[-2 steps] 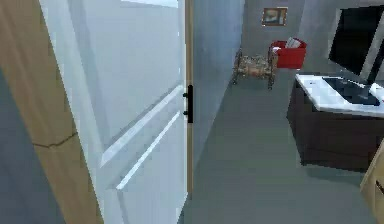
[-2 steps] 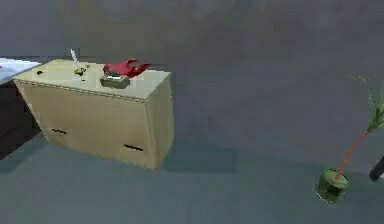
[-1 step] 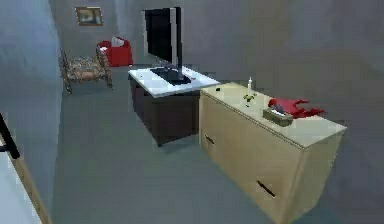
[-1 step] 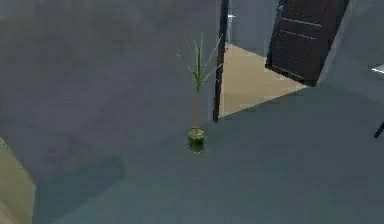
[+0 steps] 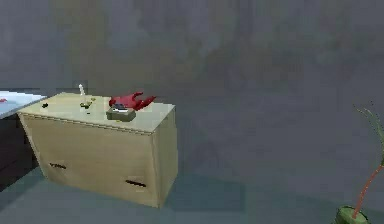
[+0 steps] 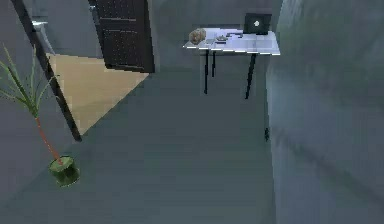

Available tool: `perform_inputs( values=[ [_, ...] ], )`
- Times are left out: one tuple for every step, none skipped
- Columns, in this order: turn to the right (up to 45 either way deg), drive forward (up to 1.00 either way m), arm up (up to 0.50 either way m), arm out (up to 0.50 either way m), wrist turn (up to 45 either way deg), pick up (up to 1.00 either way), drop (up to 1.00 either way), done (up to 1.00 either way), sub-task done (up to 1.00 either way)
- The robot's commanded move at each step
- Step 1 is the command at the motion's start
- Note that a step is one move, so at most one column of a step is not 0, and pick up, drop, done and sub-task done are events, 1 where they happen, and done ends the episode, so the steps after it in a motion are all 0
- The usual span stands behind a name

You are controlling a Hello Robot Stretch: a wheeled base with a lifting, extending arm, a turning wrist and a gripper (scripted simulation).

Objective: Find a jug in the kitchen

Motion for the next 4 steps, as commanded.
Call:
perform_inputs(
  values=[
    [18.0,0.00,0.00,0.00,0.0,0.00,0.00,0.00,0.00],
    [0.0,0.15,0.00,0.00,0.0,0.00,0.00,0.00,0.00],
    [45.0,0.00,0.00,0.00,0.0,0.00,0.00,0.00,0.00],
    [24.0,0.00,0.00,0.00,0.0,0.00,0.00,0.00,0.00]
  ],
)
